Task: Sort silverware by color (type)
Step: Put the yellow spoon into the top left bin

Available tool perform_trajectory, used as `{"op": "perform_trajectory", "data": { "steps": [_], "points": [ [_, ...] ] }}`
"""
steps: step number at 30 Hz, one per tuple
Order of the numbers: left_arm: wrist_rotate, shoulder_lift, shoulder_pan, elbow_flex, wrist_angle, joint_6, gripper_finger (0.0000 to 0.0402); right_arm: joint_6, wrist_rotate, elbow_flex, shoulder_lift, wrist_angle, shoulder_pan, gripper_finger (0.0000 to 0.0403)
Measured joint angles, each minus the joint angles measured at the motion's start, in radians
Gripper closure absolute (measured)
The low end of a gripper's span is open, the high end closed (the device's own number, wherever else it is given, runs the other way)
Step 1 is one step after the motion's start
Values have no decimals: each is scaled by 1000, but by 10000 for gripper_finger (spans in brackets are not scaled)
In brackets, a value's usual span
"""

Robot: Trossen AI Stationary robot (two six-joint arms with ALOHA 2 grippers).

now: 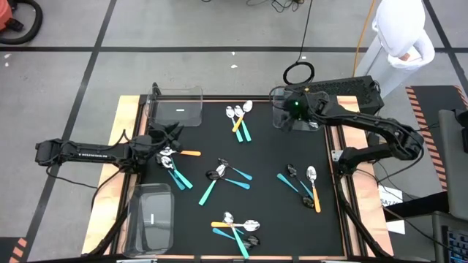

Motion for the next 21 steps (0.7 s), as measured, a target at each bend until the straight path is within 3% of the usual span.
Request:
{"op": "perform_trajectory", "data": {
  "steps": [2, 5, 12, 21],
  "points": [
    [65, 0, -1, 0, 4, 0, 273, 56, -166, 0, 0, 67, 28, 168],
    [142, 2, -6, 0, 9, 0, 273, 105, -275, 0, 3, 189, 93, 179],
    [223, 64, -45, 47, 24, 0, 273, 114, -284, 0, 47, 392, 246, 190],
    [213, 287, -110, 189, 25, -59, 273, 46, -284, 0, 204, 701, 335, 190]
  ]
}}
